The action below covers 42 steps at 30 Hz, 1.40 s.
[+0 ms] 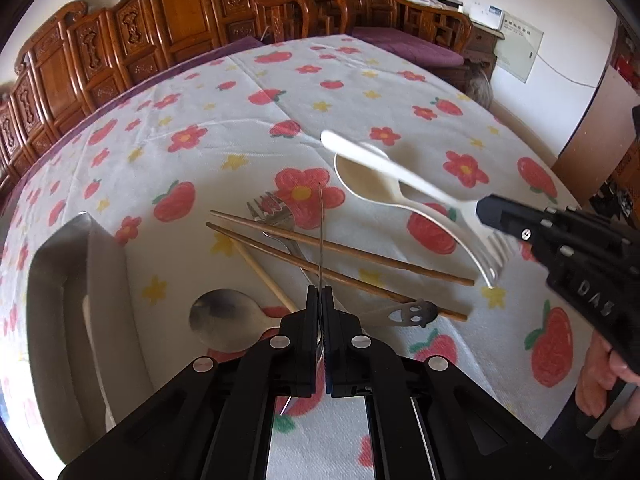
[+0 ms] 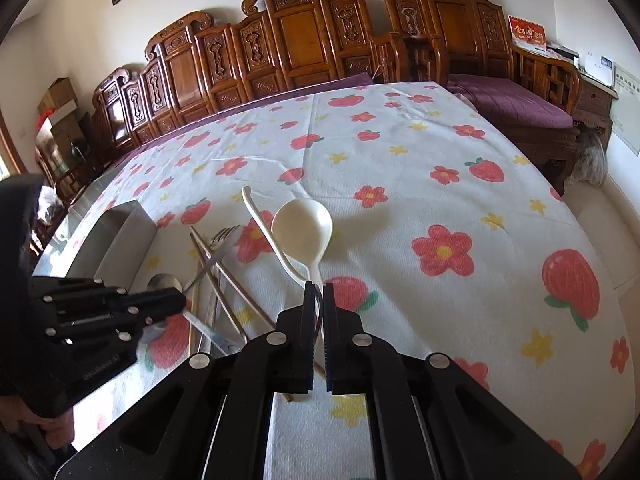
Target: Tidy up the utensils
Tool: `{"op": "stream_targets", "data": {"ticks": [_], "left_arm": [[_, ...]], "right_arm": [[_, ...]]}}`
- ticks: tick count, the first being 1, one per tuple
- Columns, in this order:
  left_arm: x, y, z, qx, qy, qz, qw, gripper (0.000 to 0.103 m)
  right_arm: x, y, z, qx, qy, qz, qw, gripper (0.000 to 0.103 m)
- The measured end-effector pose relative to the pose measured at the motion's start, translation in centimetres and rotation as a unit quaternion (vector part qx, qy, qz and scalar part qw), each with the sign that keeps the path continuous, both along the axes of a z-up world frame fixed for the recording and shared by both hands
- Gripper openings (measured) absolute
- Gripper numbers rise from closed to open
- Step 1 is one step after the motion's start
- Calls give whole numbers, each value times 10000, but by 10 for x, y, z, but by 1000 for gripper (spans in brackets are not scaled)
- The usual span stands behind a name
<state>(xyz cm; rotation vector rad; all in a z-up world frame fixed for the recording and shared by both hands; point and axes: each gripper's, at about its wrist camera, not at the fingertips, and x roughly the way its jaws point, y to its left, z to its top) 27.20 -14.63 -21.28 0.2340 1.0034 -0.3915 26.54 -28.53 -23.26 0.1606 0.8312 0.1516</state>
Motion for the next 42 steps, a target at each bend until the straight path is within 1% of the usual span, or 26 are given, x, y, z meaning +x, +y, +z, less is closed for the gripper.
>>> {"op": "stream_targets", "data": {"ticks": [8, 16, 21, 24, 31, 34, 38, 42], "left_arm": [[-22, 23, 39, -184, -270, 215, 9992, 1], [-55, 60, 76, -395, -582, 390, 9968, 1], [-66, 80, 92, -462, -751, 474, 9950, 1], [-66, 92, 97, -539, -806, 540, 9938, 1], [-52, 121, 90, -718, -880, 687, 9912, 1], [-39, 142, 81, -869, -845, 852, 9890, 1], [-23, 167, 69, -964, -781, 1104, 9861, 1], [-9, 195, 55, -1132, -695, 1364, 9817, 1]], "right_arm": [[-16, 2, 4, -327, -91, -38, 9994, 4], [-31, 6, 8, -536, -190, -16, 9984, 4], [-38, 18, 10, -706, -198, 62, 9973, 4], [-41, 25, 17, -697, -252, 107, 9972, 4], [-38, 47, 36, -589, -434, 300, 9969, 4], [-34, 57, 39, -581, -449, 415, 9964, 4], [-29, 73, 44, -623, -450, 553, 9955, 4], [-27, 85, 51, -637, -481, 649, 9947, 4]]}}
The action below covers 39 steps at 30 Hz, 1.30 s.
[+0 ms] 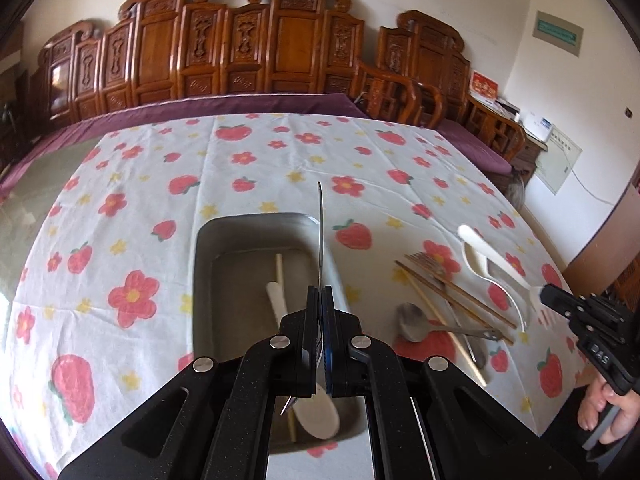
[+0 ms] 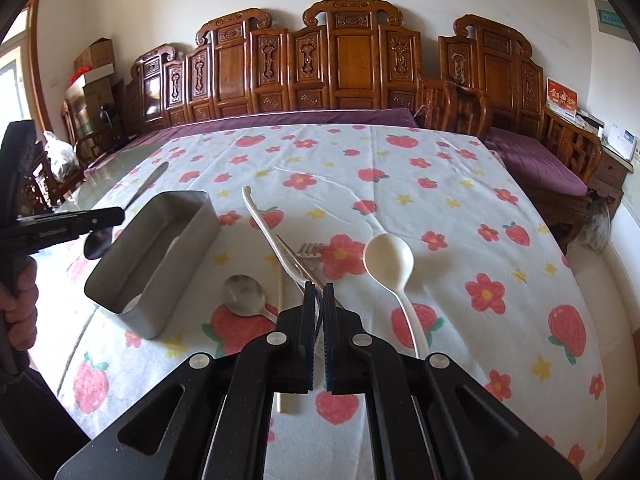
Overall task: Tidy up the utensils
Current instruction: 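Carry the chopstick over the metal tray and release it with the left tool, then lower the white plastic fork into the metal tray and open the right tool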
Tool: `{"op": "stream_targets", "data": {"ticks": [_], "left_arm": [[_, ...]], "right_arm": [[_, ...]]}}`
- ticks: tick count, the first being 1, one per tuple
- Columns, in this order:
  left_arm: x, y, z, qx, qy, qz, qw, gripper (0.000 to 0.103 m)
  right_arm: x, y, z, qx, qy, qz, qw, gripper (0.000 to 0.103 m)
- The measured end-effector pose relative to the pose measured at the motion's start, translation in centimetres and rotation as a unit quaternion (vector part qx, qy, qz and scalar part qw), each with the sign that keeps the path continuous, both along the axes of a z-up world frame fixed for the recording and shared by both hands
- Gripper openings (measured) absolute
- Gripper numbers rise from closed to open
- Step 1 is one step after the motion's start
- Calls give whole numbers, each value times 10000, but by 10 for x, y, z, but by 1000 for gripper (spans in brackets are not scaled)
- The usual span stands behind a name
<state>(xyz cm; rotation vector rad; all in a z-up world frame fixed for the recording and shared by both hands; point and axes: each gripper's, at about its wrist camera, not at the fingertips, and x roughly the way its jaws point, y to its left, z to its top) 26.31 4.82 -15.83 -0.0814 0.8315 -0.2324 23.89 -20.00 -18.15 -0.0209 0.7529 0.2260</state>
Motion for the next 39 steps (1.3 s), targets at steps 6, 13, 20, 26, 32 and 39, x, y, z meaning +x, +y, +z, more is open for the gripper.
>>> {"op": "stream_targets", "data": {"ticks": [6, 13, 20, 26, 32, 39], "left_arm": [[6, 12, -16, -4, 212, 164, 9996, 1], [8, 5, -27, 296, 350, 78, 9989, 1], [17, 8, -40, 314, 554, 81, 9979, 1], [22, 19, -39, -86, 650, 152, 9977, 1], [18, 25, -28, -184, 516, 173, 9983, 1], [9, 37, -7, 40, 197, 306, 9993, 1]], "right_arm": [[4, 20, 11, 3, -45, 164, 9999, 4], [3, 45, 16, -168, -85, 355, 9992, 4], [8, 65, 14, -331, -3, 458, 9984, 4], [12, 84, 13, -449, 25, 563, 9974, 4], [13, 99, 12, -525, 61, 630, 9966, 4], [21, 119, 3, -428, 248, 647, 9967, 4]]}}
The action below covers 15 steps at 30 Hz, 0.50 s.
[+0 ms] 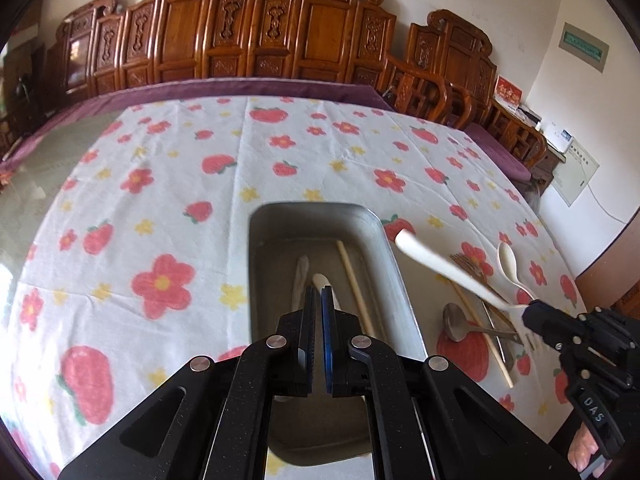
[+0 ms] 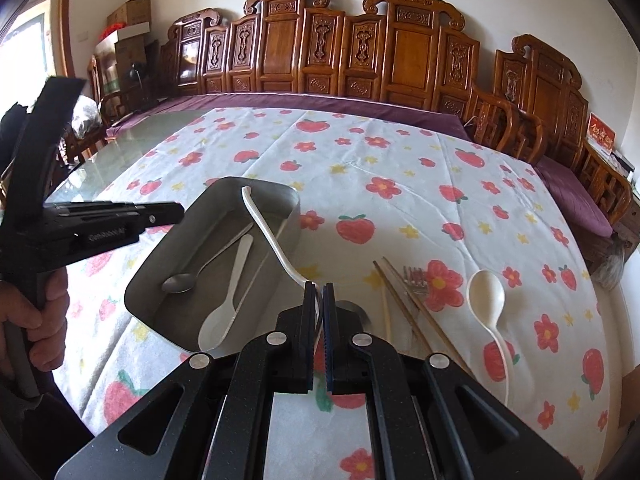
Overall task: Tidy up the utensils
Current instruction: 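Lower the white plastic fork into the metal tray and open the right tool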
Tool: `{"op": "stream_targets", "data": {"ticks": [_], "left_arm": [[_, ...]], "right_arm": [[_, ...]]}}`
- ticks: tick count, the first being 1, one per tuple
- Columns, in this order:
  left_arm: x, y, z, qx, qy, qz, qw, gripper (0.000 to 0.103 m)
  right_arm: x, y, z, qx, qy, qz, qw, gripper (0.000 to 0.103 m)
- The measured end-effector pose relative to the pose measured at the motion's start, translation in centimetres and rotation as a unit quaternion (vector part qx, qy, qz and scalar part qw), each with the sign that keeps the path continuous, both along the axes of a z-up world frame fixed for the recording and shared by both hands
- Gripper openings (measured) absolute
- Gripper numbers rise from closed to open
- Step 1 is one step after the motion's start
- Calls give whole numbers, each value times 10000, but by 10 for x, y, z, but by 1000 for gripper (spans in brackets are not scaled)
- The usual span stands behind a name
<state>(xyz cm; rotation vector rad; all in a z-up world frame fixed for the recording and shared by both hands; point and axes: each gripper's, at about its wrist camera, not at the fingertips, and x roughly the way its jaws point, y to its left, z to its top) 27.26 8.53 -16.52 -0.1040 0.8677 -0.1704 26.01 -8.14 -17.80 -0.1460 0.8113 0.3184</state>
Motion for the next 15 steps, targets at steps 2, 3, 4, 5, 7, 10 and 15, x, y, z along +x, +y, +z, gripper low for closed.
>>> {"op": "stream_targets", "data": {"ticks": [2, 3, 4, 5, 7, 10, 15], "left_arm": [[-3, 5, 5, 149, -86, 60, 9998, 1], [-4, 8, 7, 193, -114, 82, 9997, 1], [-5, 11, 8, 238, -138, 113, 9996, 1], [-6, 15, 10, 284, -155, 158, 9994, 1], [-6, 22, 12, 295, -154, 208, 9992, 1], [-5, 32, 15, 273, -171, 292, 9991, 1], [-6, 44, 20, 204, -212, 409, 9987, 1]], "right_arm": [[4, 11, -4, -2, 65, 28, 10000, 4], [6, 16, -6, -19, 100, 36, 9999, 4], [8, 22, -8, -25, 130, 54, 9999, 4], [9, 26, -10, -46, 146, 66, 9999, 4], [13, 37, -14, -114, 193, 85, 9997, 4], [24, 54, -22, -212, 299, 84, 9993, 5], [39, 71, -30, -244, 392, 4, 9989, 4]]}}
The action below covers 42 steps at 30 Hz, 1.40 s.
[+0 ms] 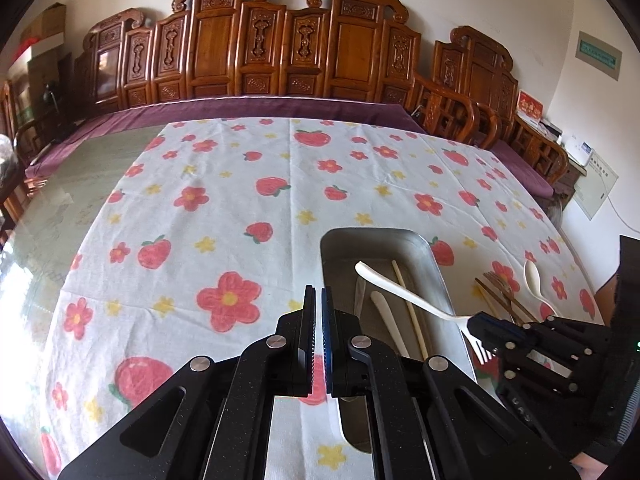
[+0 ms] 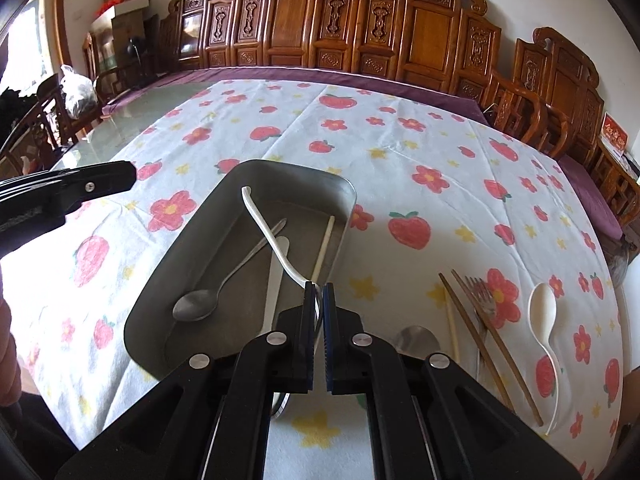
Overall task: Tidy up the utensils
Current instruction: 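Lower the white plastic fork into the metal tray and open the right tool, then reach back to the pile and grasp a metal utensil with the right tool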
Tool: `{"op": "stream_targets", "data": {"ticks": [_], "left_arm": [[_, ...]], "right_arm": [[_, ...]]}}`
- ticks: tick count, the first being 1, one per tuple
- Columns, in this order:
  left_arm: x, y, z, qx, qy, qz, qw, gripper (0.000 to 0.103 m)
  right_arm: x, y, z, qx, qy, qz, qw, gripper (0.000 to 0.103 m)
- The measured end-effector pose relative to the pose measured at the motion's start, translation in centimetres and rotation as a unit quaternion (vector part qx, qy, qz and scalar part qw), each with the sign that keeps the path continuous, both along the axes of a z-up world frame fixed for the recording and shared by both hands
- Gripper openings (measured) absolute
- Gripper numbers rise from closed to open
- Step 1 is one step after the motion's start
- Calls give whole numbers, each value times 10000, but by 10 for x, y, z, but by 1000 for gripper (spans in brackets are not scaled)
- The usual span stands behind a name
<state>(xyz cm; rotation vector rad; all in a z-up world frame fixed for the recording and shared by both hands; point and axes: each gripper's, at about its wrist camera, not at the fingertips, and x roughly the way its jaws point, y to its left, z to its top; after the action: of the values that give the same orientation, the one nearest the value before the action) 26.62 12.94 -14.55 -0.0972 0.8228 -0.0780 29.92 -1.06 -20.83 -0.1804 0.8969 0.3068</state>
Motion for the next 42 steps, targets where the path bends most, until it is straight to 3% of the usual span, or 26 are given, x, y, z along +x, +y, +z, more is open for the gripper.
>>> {"op": "stream_targets", "data": {"ticks": [5, 8, 14, 20, 29, 35, 39, 42], "left_arm": [[0, 5, 1, -23, -10, 71, 10000, 1], [0, 6, 1, 1, -13, 81, 10000, 1], [-1, 6, 1, 7, -26, 71, 10000, 1], [-4, -4, 2, 14, -77, -57, 10000, 1], [-11, -40, 1, -59, -62, -427, 9990, 4], [-17, -81, 2, -57, -116, -791, 9968, 15], [-21, -105, -1, 0, -116, -991, 9950, 15], [-23, -119, -6, 69, -94, -1084, 9940, 16]], "right_arm": [[11, 12, -5, -35, 72, -137, 9999, 6], [10, 18, -3, 352, 183, 59, 9992, 7], [-4, 13, 2, 663, 222, 379, 9968, 8], [-14, -28, 25, 882, 16, 273, 9957, 8], [-31, -107, 51, 508, -435, 81, 9977, 8], [-34, -164, 33, 287, -367, -185, 9987, 9], [-30, -183, 12, 307, -143, -165, 9993, 23], [-27, -184, -6, 249, -12, -36, 9997, 23]]}}
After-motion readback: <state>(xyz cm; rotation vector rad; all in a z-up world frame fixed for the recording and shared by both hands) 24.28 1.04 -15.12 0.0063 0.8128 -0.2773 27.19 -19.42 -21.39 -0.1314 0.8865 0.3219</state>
